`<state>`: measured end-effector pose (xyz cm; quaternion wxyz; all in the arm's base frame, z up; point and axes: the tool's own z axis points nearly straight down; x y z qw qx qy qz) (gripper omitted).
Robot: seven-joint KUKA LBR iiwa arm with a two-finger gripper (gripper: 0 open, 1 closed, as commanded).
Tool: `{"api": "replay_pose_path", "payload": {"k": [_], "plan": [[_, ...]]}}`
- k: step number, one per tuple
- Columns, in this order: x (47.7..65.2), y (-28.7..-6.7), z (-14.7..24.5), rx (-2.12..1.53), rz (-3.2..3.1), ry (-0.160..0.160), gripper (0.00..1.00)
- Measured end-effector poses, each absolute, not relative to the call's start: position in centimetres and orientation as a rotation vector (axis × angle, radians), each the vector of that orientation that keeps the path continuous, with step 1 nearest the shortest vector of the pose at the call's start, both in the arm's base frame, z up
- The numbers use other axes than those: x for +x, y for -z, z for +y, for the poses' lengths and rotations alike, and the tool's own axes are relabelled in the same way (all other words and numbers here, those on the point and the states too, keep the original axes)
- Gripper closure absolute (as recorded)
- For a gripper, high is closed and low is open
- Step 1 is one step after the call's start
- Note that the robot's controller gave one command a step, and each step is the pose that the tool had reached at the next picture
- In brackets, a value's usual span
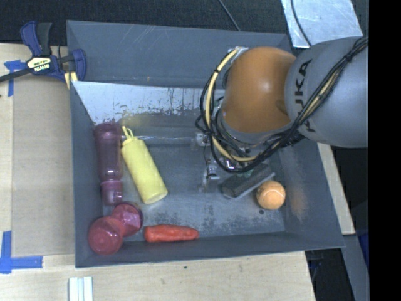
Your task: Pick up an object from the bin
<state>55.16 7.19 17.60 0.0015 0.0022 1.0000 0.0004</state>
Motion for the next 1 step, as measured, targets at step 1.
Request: {"api": "replay_pose_path", "payload": {"k": [1], "plan": [[55.16, -17.60, 7.19, 0.007, 3.138, -0.001, 0.00]]}}
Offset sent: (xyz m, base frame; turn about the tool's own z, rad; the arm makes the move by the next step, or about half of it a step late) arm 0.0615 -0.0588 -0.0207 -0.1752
